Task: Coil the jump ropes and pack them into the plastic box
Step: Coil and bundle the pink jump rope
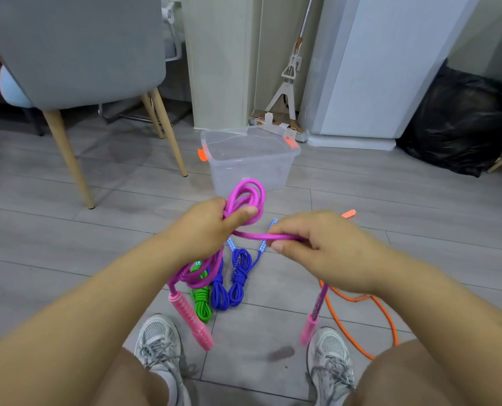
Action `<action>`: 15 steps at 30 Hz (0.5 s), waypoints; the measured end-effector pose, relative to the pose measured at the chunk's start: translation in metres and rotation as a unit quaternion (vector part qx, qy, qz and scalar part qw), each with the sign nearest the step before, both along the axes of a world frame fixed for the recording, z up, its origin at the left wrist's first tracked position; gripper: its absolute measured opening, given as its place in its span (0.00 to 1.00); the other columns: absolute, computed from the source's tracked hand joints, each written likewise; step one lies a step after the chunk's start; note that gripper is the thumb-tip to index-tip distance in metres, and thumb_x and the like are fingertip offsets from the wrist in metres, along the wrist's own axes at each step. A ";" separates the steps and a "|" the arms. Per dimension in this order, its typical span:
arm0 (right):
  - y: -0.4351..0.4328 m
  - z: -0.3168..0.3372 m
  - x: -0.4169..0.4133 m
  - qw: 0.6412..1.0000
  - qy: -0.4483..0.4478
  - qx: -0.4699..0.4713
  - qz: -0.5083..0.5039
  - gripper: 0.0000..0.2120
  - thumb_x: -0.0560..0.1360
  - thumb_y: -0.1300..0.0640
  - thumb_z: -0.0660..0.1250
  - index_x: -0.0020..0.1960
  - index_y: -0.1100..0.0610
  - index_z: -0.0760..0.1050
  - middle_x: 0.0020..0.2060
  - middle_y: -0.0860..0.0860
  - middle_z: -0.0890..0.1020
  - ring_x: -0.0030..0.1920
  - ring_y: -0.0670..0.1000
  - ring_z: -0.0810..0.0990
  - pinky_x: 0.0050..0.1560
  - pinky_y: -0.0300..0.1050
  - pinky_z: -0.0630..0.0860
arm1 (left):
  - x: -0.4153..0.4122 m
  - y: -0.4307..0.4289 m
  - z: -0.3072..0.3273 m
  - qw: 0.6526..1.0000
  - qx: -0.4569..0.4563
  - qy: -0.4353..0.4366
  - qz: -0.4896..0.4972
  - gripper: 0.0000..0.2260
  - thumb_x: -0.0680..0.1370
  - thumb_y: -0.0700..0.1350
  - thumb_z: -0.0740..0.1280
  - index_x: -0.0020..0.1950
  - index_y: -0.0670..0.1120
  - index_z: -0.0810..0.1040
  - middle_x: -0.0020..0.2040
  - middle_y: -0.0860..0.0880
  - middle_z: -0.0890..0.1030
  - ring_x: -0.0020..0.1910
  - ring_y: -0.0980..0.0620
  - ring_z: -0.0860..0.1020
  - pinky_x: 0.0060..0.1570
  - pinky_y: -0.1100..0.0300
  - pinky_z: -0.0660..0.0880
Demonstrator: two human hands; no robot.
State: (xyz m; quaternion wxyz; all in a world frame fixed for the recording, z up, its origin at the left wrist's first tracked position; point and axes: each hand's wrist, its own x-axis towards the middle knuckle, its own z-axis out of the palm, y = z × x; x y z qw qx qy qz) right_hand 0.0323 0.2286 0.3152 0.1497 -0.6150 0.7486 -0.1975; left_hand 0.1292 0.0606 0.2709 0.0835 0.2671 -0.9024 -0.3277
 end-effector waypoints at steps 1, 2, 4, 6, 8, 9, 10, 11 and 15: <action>-0.001 -0.001 -0.003 0.999 0.001 -0.036 0.002 0.07 0.78 0.53 0.62 0.44 0.48 0.77 0.32 0.44 0.73 0.38 0.43 0.72 0.38 0.36 0.66 | 0.001 0.001 -0.002 0.999 -0.005 -0.015 -0.039 0.22 0.75 0.64 0.54 0.34 0.47 0.67 0.31 0.48 0.70 0.29 0.52 0.67 0.30 0.62 0.63; -0.003 -0.002 -0.007 0.998 0.010 -0.068 0.001 0.08 0.76 0.52 0.62 0.47 0.49 0.79 0.34 0.44 0.75 0.39 0.44 0.73 0.40 0.36 0.68 | 0.002 0.003 -0.003 0.997 -0.007 -0.024 -0.072 0.23 0.73 0.65 0.50 0.35 0.47 0.67 0.31 0.49 0.70 0.30 0.53 0.68 0.31 0.65 0.64; -0.009 -0.004 -0.014 0.993 0.032 -0.110 -0.002 0.11 0.74 0.51 0.62 0.48 0.52 0.81 0.36 0.47 0.77 0.41 0.45 0.74 0.43 0.37 0.70 | 0.004 0.008 -0.005 0.992 -0.005 -0.027 -0.120 0.23 0.72 0.63 0.45 0.35 0.47 0.67 0.32 0.50 0.69 0.31 0.56 0.67 0.34 0.68 0.65; -0.014 -0.005 -0.020 0.990 0.027 -0.136 -0.015 0.10 0.73 0.51 0.63 0.46 0.53 0.81 0.36 0.48 0.77 0.41 0.45 0.74 0.43 0.36 0.70 | 0.007 0.012 -0.005 0.989 0.021 -0.015 -0.147 0.22 0.78 0.60 0.44 0.34 0.47 0.66 0.31 0.52 0.68 0.29 0.58 0.67 0.34 0.70 0.64; -0.018 -0.004 -0.026 0.988 0.012 -0.151 -0.033 0.08 0.74 0.52 0.65 0.44 0.54 0.81 0.36 0.50 0.77 0.41 0.46 0.74 0.44 0.38 0.70 | 0.009 0.015 -0.003 0.986 0.067 0.009 -0.155 0.22 0.81 0.57 0.48 0.33 0.48 0.67 0.29 0.53 0.68 0.27 0.59 0.67 0.33 0.69 0.64; -0.020 -0.004 -0.028 0.988 0.007 -0.151 -0.042 0.06 0.74 0.53 0.67 0.44 0.55 0.81 0.37 0.51 0.77 0.41 0.46 0.74 0.45 0.41 0.70 | 0.009 0.017 -0.001 0.984 0.084 0.013 -0.159 0.22 0.80 0.59 0.51 0.33 0.48 0.68 0.29 0.53 0.69 0.27 0.59 0.67 0.33 0.67 0.65; -0.022 -0.004 -0.029 0.988 0.000 -0.149 -0.048 0.05 0.74 0.54 0.68 0.44 0.55 0.81 0.37 0.52 0.78 0.41 0.47 0.74 0.45 0.42 0.70 | 0.009 0.019 0.000 0.982 0.084 0.006 -0.169 0.21 0.78 0.61 0.55 0.34 0.49 0.69 0.29 0.53 0.70 0.27 0.59 0.67 0.33 0.66 0.65; -0.024 -0.004 -0.029 0.987 -0.013 -0.148 -0.054 0.04 0.73 0.54 0.69 0.43 0.53 0.82 0.37 0.51 0.78 0.41 0.46 0.74 0.45 0.42 0.70 | 0.008 0.021 0.002 0.981 0.059 -0.011 -0.185 0.19 0.76 0.63 0.60 0.34 0.50 0.70 0.29 0.54 0.70 0.27 0.58 0.68 0.32 0.65 0.66; -0.030 -0.005 -0.028 0.985 -0.080 -0.132 -0.072 0.06 0.65 0.53 0.76 0.35 0.45 0.79 0.34 0.48 0.80 0.39 0.46 0.76 0.41 0.40 0.71 | 0.006 0.033 -0.003 0.962 -0.085 -0.079 -0.246 0.11 0.73 0.50 0.68 0.36 0.48 0.69 0.29 0.51 0.70 0.28 0.56 0.68 0.29 0.65 0.62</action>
